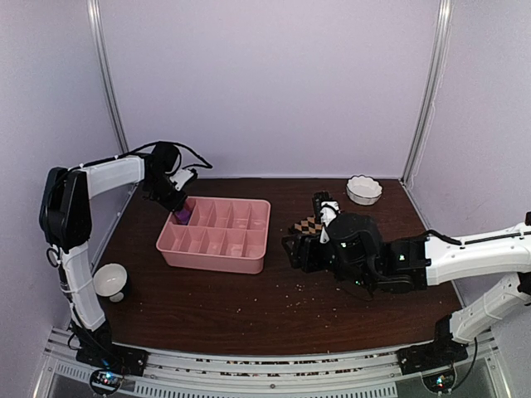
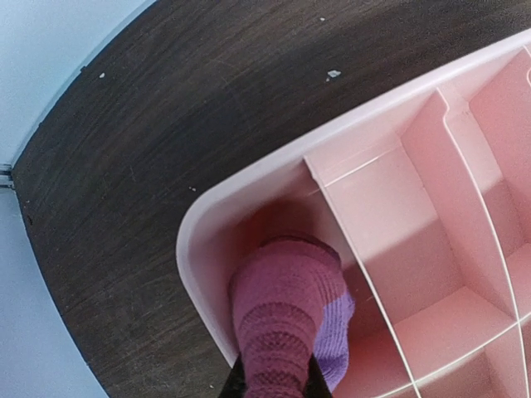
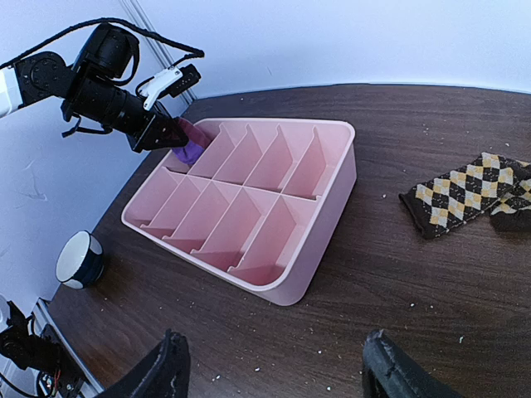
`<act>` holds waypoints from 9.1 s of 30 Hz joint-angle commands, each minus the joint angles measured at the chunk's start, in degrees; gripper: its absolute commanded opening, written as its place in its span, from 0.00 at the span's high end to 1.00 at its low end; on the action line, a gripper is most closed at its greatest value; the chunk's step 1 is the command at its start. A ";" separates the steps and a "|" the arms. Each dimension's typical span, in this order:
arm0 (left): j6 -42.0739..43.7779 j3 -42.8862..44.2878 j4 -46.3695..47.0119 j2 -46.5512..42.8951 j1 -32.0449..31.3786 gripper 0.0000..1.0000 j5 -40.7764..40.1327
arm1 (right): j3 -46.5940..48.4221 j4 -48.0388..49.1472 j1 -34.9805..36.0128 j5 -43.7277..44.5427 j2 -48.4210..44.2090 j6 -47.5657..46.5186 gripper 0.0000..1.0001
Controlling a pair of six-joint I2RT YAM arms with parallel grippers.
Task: Roll the socks
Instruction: Place the sock in the storage box, then pick up the sock from the center of the board, then put down the sock at the center of the board.
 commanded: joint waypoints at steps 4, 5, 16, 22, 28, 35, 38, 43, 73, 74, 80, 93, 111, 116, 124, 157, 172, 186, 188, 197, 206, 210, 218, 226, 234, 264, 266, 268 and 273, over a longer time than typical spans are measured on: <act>1.55 0.14 1.74 -1.63 0.43 0.96 0.47 | -0.70 0.85 0.19 -0.45 -0.12 0.84 0.29; 1.58 -0.01 1.76 -1.35 0.31 0.96 1.17 | -0.72 0.85 0.22 -0.58 -0.03 0.94 0.29; 0.15 2.57 -1.83 3.47 -0.96 0.13 7.00 | -0.95 0.61 0.23 -0.78 -0.18 0.75 0.25; 0.39 6.50 -5.37 2.26 -0.71 0.02 7.60 | -0.41 -0.14 0.14 0.27 -0.89 -0.64 0.20; -0.02 12.04 -9.62 -0.25 -0.52 0.02 5.79 | 1.55 -2.26 -0.66 1.65 -0.94 -2.54 0.20; -1.88 14.90 -14.64 -0.95 4.10 0.02 13.48 | 1.23 -5.26 -3.58 3.76 -1.20 -2.97 0.21; -2.50 13.64 -15.07 -2.34 9.20 0.02 24.17 | 1.36 -6.52 -8.41 3.11 -0.42 -5.90 0.14; 0.49 2.67 -4.38 -17.28 10.50 0.02 12.77 | 11.54 -18.12 -19.41 0.28 10.60 -8.46 0.27; 15.16 -15.35 -12.88 -27.54 9.32 0.03 45.00 | 64.86 -46.93 -27.95 -13.03 61.23 -13.87 0.54; 15.06 -15.03 -13.21 -27.54 9.32 0.03 45.17 | 64.99 -47.48 -28.03 -13.49 61.21 -13.85 0.54; 15.60 -12.74 -16.57 -27.92 9.29 0.03 45.82 | 66.19 -51.88 -28.79 -15.67 61.87 -10.17 0.56; 15.98 -14.70 -18.77 -34.79 9.28 0.03 45.76 | 65.44 -53.51 -30.47 -23.41 61.72 -5.15 1.00; 19.24 -18.27 -23.28 -36.63 -0.55 0.06 46.57 | 39.55 -43.98 -29.18 -29.22 24.86 -10.19 1.00; 20.47 -18.59 -25.14 -34.68 -4.38 0.06 45.97 | 30.99 -41.40 -28.80 -33.42 13.95 -10.51 1.00; 19.49 -16.89 -25.56 -32.50 -5.18 0.09 45.23 | 39.40 -48.78 -30.72 -31.16 11.68 -13.15 1.00; 26.01 -19.24 -26.59 -28.67 -11.18 0.02 45.20 | 4.95 -18.51 -7.67 -35.62 17.66 -3.52 1.00; 28.99 -22.71 -12.14 -22.14 -29.64 0.02 40.75 | -2.17 0.53 -6.98 -51.10 20.58 8.49 1.00; 28.89 -21.10 1.53 -12.75 -40.94 0.29 33.73 | -3.76 1.50 -5.79 -55.78 24.31 10.69 1.00; 29.24 -20.48 2.03 -10.95 -41.66 0.35 33.46 | -3.57 1.20 -6.02 -56.31 24.44 10.42 1.00; 28.45 -20.75 8.12 -7.96 -43.18 0.48 34.99 | -4.18 3.70 -7.42 -62.41 27.06 12.13 1.00; 24.61 -20.00 10.43 -2.85 -44.43 0.65 35.39 | -4.33 5.19 -8.22 -63.51 26.87 12.46 1.00; 22.30 -20.12 13.13 -1.68 -44.48 0.68 33.95 | -4.44 6.26 -8.28 -64.18 27.38 12.71 1.00; 19.19 -19.24 13.00 0.92 -44.45 0.96 33.00 | -6.32 9.65 -8.48 -63.62 25.94 14.31 1.00; 18.42 -20.80 12.62 0.99 -44.05 0.95 36.02 | -10.09 17.60 -8.68 -62.97 25.13 18.60 1.00; 22.45 -18.06 5.39 0.72 -40.88 0.53 45.77 | -11.08 19.10 -8.64 -63.45 26.59 19.11 1.00; 5.32 -18.37 11.64 8.90 -35.78 1.00 48.93 | -21.50 35.69 -7.47 -58.73 21.06 24.18 0.35; 4.64 -17.80 10.40 9.62 -35.63 1.00 50.16 | -22.73 34.25 -6.72 -56.56 18.83 22.17 0.31; 3.56 -17.38 9.83 10.01 -35.62 1.00 50.72 | -23.77 30.72 -5.71 -53.13 15.55 18.55 0.30; 1.20 -14.61 6.80 11.30 -35.60 1.00 51.35 | -24.15 14.52 1.15 -34.22 4.69 6.75 0.31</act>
